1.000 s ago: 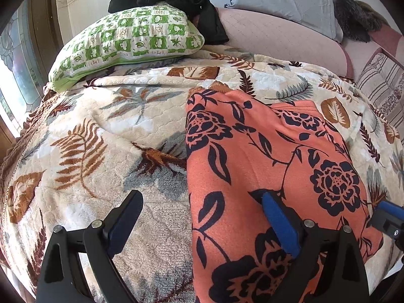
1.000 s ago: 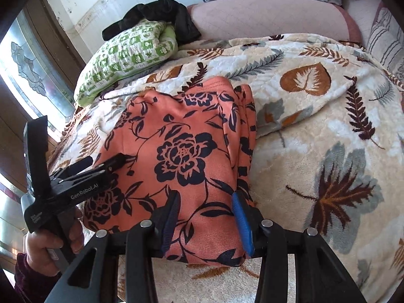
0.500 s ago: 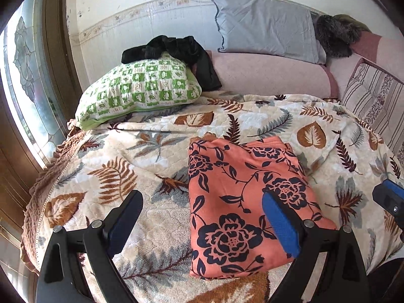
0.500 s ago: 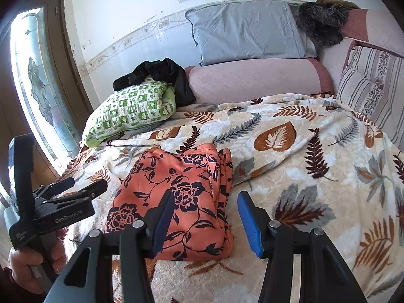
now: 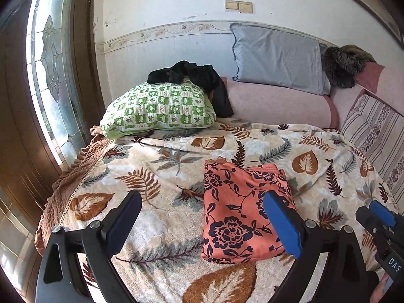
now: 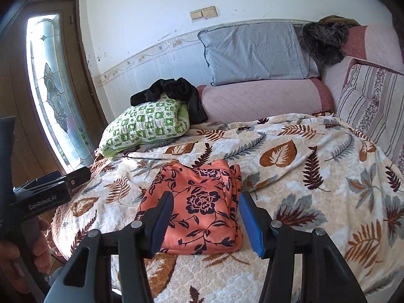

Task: Fold small clothes

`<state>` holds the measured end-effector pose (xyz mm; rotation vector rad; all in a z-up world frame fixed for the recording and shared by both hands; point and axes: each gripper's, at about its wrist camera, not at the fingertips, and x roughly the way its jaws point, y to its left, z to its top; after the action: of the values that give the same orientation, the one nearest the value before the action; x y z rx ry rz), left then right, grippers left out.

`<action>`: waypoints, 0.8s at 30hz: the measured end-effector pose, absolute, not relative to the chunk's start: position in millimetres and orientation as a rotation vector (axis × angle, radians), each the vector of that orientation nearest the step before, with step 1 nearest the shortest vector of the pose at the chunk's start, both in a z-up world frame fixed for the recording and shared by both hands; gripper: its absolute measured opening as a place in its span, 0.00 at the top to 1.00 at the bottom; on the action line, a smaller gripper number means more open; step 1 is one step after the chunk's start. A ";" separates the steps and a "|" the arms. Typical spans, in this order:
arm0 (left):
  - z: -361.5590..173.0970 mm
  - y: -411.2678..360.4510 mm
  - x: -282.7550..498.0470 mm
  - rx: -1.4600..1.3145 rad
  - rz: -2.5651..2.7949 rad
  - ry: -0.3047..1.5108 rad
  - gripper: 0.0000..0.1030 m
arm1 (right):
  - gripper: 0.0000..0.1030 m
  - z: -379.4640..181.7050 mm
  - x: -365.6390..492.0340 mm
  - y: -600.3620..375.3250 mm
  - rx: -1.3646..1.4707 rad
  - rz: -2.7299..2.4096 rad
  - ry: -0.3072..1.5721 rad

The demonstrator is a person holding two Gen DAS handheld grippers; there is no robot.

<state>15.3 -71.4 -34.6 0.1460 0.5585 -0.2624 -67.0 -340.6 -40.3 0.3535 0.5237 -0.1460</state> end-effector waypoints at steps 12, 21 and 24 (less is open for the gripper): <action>-29.5 -37.2 9.5 0.108 -0.169 0.546 0.06 | 0.33 -37.0 -71.8 -329.1 0.391 -0.123 0.532; -18.9 -50.6 -5.5 0.202 -0.174 0.469 0.06 | 0.33 -34.2 -69.7 -321.2 0.369 -0.103 0.533; -7.5 -54.2 -7.8 0.189 -0.205 0.455 0.06 | 0.33 -34.1 -68.6 -324.3 0.371 -0.110 0.528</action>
<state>-7.8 -54.2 -7.5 0.1886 0.4555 -0.2051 -68.6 -324.3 -34.1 0.3713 0.5285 -0.1102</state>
